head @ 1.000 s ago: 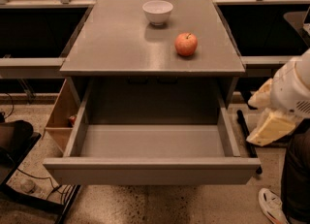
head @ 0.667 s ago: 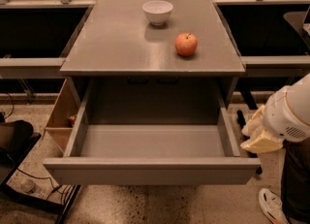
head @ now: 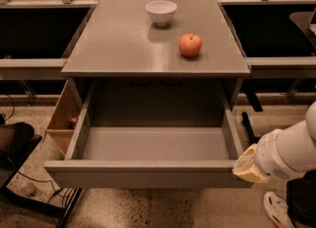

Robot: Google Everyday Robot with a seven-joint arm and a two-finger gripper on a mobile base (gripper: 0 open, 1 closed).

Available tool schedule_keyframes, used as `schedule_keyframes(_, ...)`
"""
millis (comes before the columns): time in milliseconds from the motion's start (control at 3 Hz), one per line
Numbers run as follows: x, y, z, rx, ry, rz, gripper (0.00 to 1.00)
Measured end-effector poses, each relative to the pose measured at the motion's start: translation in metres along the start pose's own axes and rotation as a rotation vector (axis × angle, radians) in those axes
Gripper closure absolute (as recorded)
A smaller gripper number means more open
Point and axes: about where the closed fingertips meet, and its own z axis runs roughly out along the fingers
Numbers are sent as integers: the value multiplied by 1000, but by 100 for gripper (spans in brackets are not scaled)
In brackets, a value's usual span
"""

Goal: Close top drawer

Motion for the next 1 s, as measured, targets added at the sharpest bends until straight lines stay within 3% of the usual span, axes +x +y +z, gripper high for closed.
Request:
schedule_keyframes(333, -2, 21, 37, 17, -22, 3, 100)
schedule_keyframes(1000, -9, 24, 95, 122, -71, 38, 100)
